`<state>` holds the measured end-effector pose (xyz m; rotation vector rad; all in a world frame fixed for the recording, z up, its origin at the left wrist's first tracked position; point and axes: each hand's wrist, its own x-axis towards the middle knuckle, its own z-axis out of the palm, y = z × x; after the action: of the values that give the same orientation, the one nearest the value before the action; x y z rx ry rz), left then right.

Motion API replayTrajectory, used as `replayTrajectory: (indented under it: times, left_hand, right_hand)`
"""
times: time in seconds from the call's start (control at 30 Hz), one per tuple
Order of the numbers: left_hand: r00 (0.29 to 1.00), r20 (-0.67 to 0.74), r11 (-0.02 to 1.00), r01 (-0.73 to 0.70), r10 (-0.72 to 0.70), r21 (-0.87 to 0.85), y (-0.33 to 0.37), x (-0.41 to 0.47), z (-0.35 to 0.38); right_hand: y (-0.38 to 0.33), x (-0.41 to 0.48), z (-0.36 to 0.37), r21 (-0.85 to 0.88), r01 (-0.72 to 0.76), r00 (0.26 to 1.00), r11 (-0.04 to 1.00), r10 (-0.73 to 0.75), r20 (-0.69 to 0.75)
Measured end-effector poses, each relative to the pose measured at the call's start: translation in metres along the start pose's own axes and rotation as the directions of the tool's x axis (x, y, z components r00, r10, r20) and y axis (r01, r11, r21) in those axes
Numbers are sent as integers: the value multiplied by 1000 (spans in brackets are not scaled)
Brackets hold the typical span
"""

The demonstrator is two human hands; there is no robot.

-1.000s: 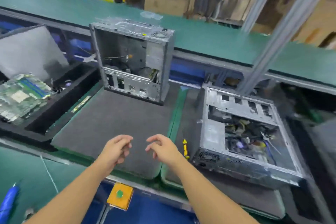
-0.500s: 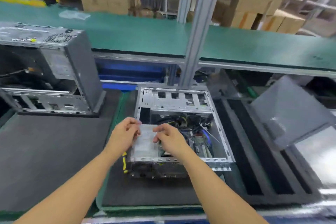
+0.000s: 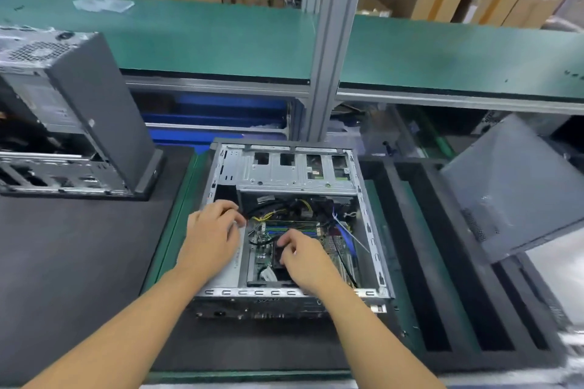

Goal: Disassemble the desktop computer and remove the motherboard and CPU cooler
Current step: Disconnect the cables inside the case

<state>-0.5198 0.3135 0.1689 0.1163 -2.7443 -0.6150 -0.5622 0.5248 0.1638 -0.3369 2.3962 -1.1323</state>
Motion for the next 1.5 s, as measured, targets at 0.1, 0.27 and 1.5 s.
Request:
replayTrajectory:
  times: [0.1,0.27,1.5]
  left_hand:
    - [995,-43,996,85,-86,-37,-3,2,2]
    - [998,55,989,-22,14,147,12,-2,4]
    - [902,422,995,-101,90,4,30,55,42]
  right_hand:
    - [4,3,0,4,-19,1000,1000,19,10]
    - [7,11,-2,-4,-131,989,991,131,65]
    - [14,14,-27,4,-156,857,988,137,-497]
